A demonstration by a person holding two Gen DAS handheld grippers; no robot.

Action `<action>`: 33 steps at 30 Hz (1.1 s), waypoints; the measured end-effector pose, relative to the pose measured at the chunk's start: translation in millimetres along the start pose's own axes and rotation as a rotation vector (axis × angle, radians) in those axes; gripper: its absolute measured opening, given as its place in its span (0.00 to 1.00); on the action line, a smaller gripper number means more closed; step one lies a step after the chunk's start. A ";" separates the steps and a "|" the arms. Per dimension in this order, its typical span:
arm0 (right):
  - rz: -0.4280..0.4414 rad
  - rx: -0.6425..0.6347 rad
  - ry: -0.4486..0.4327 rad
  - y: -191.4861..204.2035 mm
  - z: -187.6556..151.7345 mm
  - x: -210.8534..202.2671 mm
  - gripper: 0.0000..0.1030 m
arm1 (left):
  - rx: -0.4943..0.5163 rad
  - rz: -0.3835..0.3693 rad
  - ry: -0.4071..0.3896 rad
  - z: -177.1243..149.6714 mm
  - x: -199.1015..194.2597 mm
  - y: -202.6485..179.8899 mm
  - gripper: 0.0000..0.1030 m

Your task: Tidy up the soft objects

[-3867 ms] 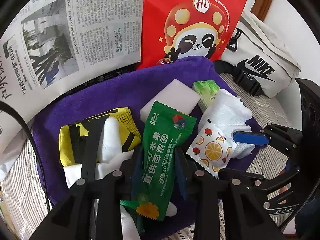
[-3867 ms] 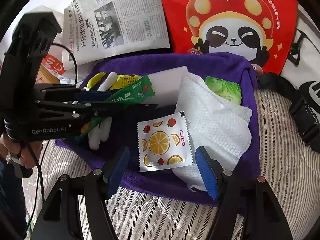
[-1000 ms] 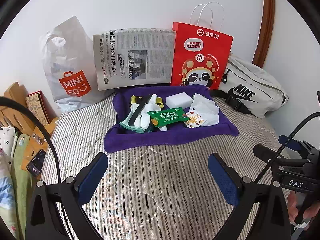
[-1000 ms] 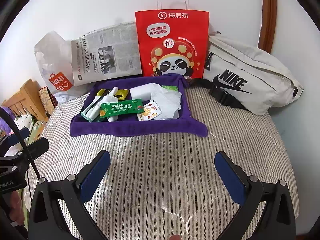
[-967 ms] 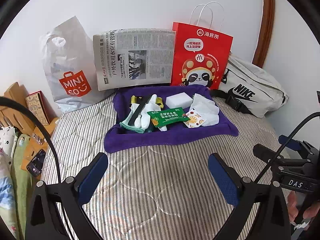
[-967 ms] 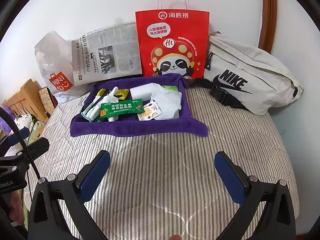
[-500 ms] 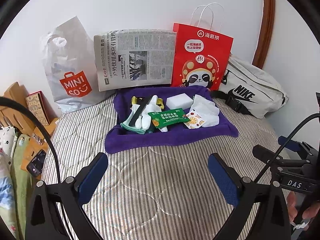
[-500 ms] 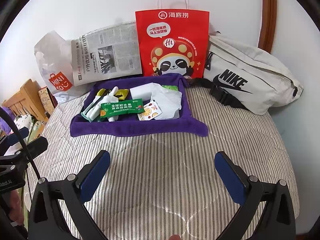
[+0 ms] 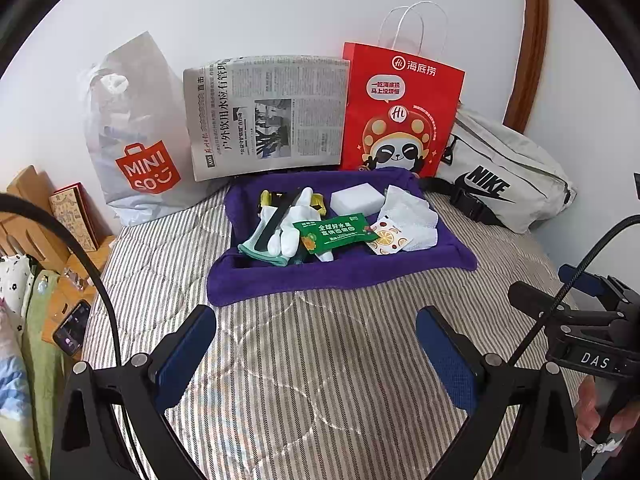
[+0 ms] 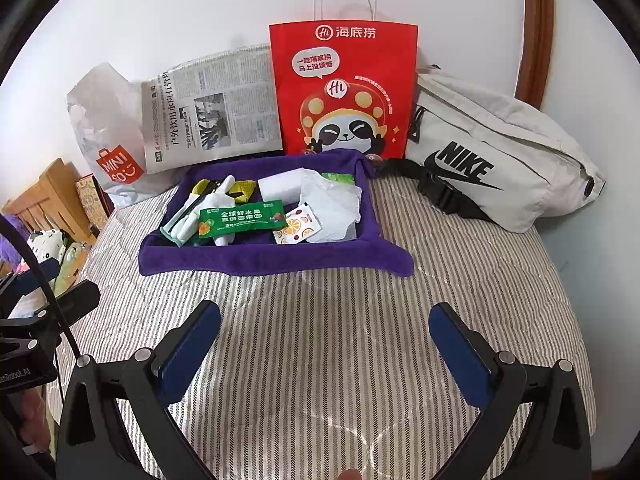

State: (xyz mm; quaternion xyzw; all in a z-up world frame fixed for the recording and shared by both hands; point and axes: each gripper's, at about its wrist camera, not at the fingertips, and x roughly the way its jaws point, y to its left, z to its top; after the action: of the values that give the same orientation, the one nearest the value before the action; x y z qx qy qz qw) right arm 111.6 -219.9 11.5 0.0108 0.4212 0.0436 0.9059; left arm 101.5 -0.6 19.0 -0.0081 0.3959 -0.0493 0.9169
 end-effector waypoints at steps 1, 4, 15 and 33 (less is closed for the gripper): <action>0.000 -0.001 0.001 0.3 0.2 0.4 1.00 | 0.003 0.001 0.000 -0.1 0.6 0.0 0.98; 0.003 -0.002 0.001 0.7 0.3 0.5 1.00 | 0.000 0.001 0.000 0.1 0.1 -0.2 0.98; 0.004 -0.008 0.002 2.1 -0.5 1.2 1.00 | 0.003 0.008 0.006 1.3 2.9 3.2 0.98; 0.014 -0.014 0.014 4.1 0.7 3.0 1.00 | 0.006 0.009 0.004 3.2 4.3 5.9 0.98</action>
State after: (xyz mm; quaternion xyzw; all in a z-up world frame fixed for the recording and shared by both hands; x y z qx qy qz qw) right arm 113.7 -215.5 9.9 0.0072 0.4273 0.0528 0.9025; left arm 107.3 4.8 17.6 -0.0036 0.3977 -0.0462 0.9163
